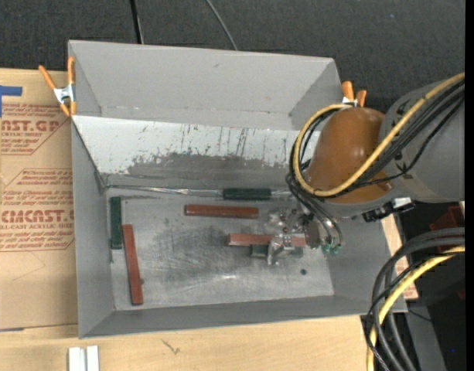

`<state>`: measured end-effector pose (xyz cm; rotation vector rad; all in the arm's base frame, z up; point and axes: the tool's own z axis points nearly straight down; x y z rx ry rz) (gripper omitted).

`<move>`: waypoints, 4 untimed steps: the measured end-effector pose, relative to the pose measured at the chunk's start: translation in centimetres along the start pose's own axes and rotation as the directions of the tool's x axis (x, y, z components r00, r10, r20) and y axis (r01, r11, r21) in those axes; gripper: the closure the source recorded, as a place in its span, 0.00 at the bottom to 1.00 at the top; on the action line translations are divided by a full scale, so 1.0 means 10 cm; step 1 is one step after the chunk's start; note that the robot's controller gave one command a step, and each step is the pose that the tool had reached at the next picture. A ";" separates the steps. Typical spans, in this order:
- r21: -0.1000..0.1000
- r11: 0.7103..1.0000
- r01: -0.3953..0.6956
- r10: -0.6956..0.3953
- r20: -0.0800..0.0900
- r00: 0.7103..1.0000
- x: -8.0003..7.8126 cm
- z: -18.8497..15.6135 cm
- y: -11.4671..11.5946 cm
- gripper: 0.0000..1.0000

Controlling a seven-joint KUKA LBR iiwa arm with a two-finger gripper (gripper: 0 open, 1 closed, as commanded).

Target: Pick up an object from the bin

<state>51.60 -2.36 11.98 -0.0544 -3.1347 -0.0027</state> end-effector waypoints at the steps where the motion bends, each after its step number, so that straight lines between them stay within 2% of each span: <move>1: 0.000 1.000 -0.010 0.010 0.001 1.000 -0.01 -0.24 -0.02 1.00; 2: 0.002 0.994 0.107 -0.107 0.008 0.994 -0.22 -0.80 -0.62 1.00; 3: 0.002 0.994 0.107 -0.107 0.008 0.994 -0.22 -0.80 -0.62 1.00; 4: 0.000 0.981 0.193 -0.193 0.001 0.981 -0.30 -1.01 -0.67 1.00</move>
Offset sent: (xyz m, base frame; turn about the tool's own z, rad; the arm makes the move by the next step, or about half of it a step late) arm 0.0200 -0.0630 0.0803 -0.1080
